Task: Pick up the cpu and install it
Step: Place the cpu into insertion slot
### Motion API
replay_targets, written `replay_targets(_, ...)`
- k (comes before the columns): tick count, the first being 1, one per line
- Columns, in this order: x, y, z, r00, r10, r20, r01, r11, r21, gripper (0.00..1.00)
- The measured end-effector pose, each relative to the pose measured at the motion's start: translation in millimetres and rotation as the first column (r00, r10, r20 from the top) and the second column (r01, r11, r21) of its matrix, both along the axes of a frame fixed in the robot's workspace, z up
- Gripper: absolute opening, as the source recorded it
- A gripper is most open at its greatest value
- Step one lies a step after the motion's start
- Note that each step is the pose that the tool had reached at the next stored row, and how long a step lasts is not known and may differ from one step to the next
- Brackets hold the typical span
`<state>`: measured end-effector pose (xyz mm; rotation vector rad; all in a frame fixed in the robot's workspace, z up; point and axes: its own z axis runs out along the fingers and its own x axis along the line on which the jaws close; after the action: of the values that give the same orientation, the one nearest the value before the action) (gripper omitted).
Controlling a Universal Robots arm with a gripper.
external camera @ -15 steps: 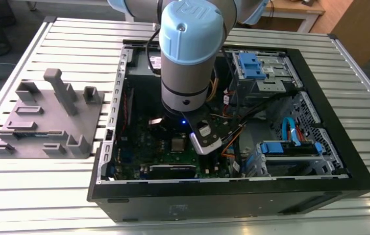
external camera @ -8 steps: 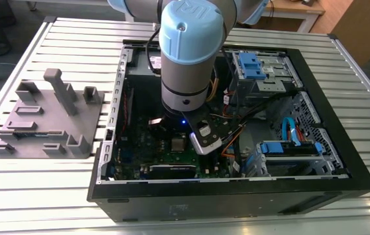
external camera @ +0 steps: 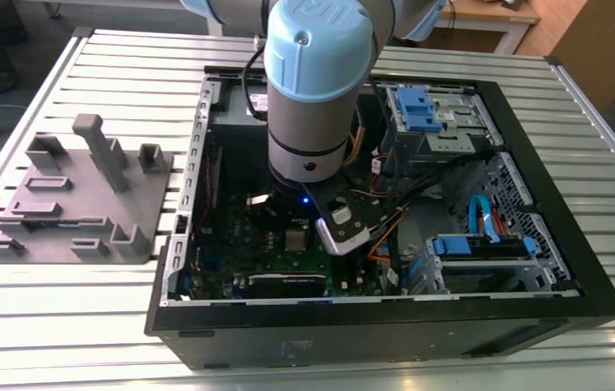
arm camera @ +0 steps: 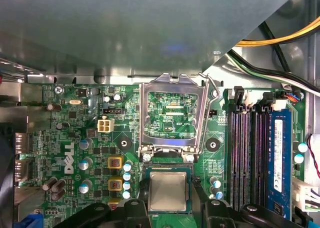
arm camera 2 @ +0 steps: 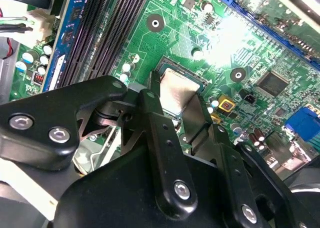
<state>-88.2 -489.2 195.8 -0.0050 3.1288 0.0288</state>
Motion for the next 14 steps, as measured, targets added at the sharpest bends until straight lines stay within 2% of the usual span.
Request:
replay_targets(8,0.0,0.0,0.2,1.0000,0.000,-0.0001,0.000,1.0000,-0.0002,0.44)
replay_targets(9,0.0,0.0,0.2,1.0000,0.000,0.0000,0.000,1.0000,-0.0002,0.38)
replay_targets(12,0.0,0.0,0.2,1.0000,0.000,0.0000,0.000,1.0000,-0.0001,0.32)
replay_targets(14,0.0,0.0,0.2,1.0000,0.000,-0.0001,0.000,1.0000,-0.0002,0.20)
